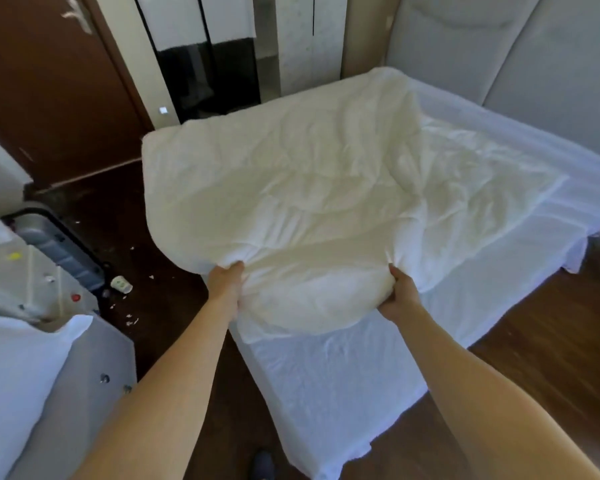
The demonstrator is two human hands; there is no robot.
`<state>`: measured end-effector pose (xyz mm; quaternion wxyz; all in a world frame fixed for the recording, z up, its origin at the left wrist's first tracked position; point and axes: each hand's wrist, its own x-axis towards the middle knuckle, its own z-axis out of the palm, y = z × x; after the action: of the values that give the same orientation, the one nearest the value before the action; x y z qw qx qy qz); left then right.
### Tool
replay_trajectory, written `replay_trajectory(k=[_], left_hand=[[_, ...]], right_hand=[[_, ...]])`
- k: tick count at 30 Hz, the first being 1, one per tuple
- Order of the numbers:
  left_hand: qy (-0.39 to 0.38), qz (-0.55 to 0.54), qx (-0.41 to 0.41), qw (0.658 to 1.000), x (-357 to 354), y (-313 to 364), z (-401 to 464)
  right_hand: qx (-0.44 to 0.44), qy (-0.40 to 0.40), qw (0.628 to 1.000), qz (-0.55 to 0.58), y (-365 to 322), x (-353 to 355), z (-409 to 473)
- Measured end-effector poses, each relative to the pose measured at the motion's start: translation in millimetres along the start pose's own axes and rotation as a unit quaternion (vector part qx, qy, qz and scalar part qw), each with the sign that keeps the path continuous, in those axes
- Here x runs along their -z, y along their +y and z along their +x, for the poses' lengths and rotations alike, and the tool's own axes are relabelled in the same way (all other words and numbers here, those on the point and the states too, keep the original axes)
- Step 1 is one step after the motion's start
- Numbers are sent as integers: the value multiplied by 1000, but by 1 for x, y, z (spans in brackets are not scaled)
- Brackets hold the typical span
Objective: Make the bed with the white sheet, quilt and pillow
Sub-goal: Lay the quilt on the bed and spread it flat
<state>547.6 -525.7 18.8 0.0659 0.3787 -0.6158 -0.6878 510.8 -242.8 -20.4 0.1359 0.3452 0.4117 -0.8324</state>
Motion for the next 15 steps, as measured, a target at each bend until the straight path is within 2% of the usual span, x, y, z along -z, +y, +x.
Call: replay_trajectory(k=[4, 11, 15], left_hand=[[28, 0, -4, 1000, -3, 3, -74], [25, -4, -178, 984, -15, 74, -164], [27, 2, -234, 972, -14, 59, -206]], right_hand=[[43, -29, 998, -25, -43, 32, -67], [157, -46, 986, 12, -107, 37, -154], [163, -29, 983, 74, -102, 51, -189]])
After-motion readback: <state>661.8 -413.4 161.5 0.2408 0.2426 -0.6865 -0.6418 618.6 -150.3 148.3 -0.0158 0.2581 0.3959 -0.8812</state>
